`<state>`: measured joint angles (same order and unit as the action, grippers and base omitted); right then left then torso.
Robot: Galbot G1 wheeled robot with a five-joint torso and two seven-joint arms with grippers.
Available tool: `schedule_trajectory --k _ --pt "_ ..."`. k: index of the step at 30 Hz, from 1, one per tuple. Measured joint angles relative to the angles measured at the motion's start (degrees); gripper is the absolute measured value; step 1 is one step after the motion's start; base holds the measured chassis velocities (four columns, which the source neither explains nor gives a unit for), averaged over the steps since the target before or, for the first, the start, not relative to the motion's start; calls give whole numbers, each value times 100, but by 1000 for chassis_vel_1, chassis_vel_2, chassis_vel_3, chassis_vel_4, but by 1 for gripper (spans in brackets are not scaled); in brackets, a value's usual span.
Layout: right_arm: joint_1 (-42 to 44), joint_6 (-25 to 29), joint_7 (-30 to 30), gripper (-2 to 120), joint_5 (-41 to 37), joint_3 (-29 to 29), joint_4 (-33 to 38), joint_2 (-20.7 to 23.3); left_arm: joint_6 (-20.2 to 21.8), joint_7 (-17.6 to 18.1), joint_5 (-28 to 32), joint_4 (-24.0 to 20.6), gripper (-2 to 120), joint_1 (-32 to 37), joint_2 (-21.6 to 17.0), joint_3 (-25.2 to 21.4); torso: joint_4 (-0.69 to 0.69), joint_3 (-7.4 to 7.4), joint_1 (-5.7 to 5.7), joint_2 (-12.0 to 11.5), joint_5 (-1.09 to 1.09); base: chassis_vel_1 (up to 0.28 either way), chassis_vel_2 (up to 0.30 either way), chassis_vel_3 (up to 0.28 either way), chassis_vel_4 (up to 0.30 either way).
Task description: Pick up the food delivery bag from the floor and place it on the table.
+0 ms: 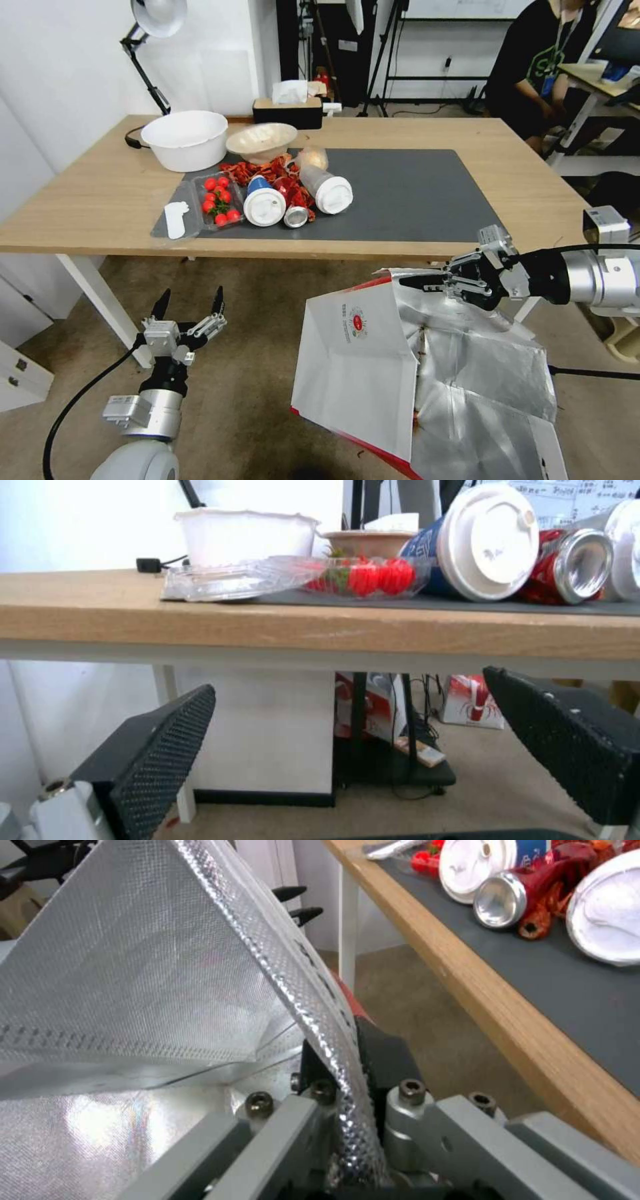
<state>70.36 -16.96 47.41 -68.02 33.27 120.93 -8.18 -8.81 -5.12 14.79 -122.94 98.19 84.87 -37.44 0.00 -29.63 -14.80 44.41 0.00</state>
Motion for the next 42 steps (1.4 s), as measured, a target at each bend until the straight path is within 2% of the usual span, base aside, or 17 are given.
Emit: schedule_trajectory --k 42 --pt "15 4 -13 0 46 -17 -40 -41 -9 -12 6 35 100 -17 3 -4 0 -623 -463 1084 0 0 0 0 0"
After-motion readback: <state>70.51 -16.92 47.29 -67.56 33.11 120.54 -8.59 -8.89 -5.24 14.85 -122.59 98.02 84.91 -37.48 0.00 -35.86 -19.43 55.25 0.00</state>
